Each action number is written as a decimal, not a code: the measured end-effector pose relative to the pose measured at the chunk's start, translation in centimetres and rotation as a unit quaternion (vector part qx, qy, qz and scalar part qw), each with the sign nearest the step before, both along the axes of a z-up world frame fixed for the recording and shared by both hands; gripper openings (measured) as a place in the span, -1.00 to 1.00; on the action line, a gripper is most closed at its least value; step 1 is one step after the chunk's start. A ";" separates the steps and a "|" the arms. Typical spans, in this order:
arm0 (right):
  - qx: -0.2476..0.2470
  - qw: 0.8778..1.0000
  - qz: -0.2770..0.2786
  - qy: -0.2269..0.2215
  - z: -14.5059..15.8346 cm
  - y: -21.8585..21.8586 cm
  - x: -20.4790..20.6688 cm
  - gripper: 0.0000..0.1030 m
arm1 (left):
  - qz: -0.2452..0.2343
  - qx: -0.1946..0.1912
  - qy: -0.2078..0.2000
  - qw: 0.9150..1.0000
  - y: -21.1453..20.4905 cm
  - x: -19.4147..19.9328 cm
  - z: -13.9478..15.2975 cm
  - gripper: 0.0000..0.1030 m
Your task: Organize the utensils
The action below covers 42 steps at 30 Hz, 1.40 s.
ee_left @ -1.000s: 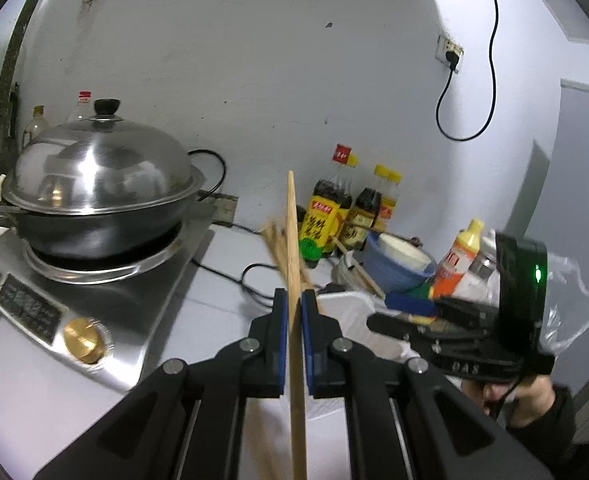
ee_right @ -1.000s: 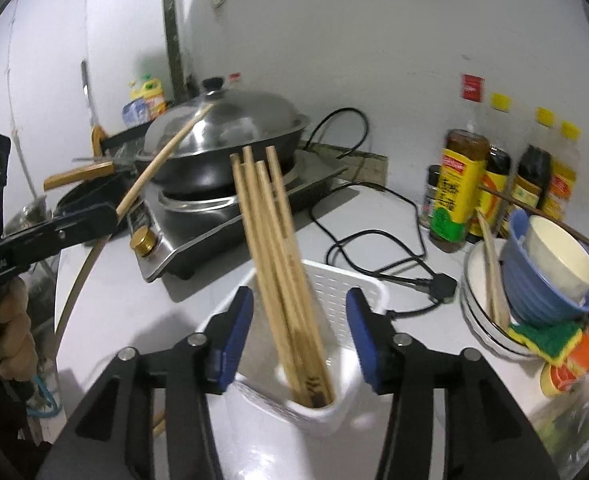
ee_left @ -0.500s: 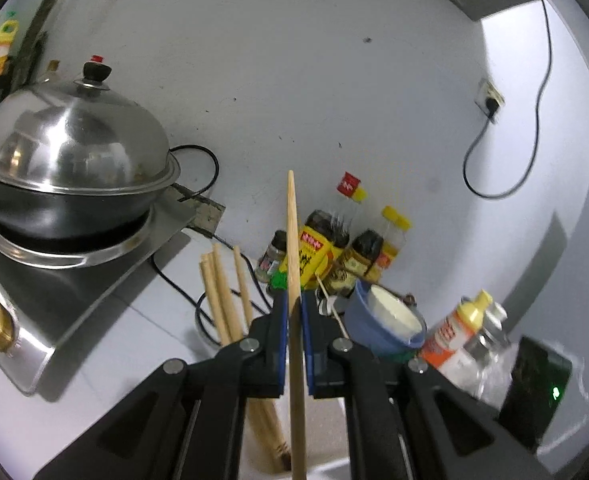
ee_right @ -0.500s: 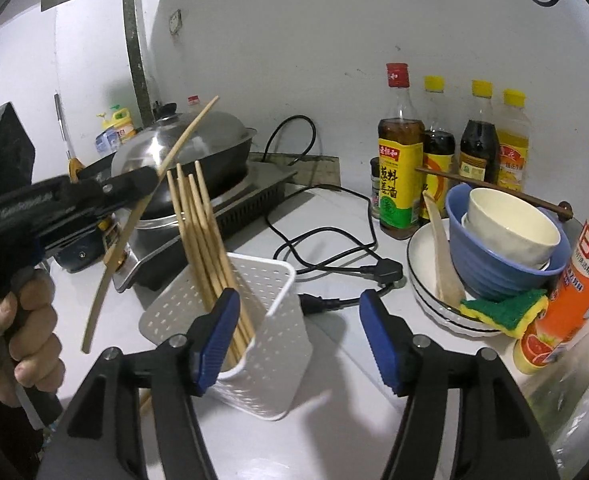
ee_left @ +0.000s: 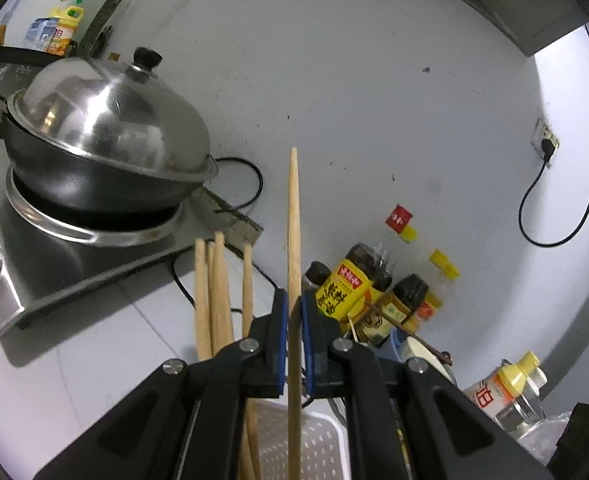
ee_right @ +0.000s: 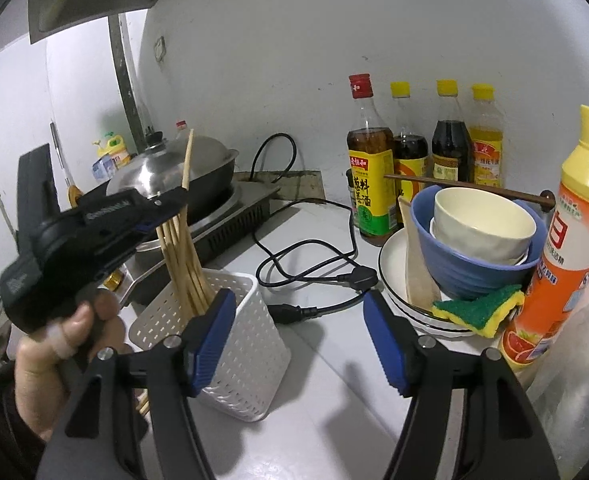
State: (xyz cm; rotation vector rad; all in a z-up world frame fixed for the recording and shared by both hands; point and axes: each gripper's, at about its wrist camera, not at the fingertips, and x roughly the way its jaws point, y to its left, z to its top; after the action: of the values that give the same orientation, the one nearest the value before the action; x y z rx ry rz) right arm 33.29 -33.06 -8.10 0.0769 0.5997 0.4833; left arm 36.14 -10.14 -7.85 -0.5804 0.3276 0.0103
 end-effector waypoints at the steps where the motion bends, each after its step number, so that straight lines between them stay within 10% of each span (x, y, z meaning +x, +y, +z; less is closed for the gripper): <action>1: 0.001 1.000 0.000 -0.001 0.0 0.0 0.0 0.25 | -0.005 0.009 0.005 1.000 -0.4 0.1 -0.1 -0.89; 9: 0.002 1.000 -0.008 -0.003 -0.1 -0.3 -0.3 0.25 | -0.037 0.034 0.049 0.998 -1.5 -0.3 -1.1 -0.81; 13: -0.006 1.000 -0.009 -0.004 0.0 0.1 -0.5 0.25 | -0.041 0.043 0.052 0.997 -1.5 -1.2 -1.1 -0.01; 42: -0.060 0.998 -0.035 -0.008 3.0 4.8 -6.0 0.25 | -0.076 0.118 0.022 0.990 3.7 -12.1 2.4 0.13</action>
State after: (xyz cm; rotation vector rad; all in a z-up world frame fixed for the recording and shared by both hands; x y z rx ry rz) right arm 27.32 -28.28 -5.15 -0.0210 0.6078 0.3792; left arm 24.01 -6.41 -5.41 -0.3198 0.4072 -0.0848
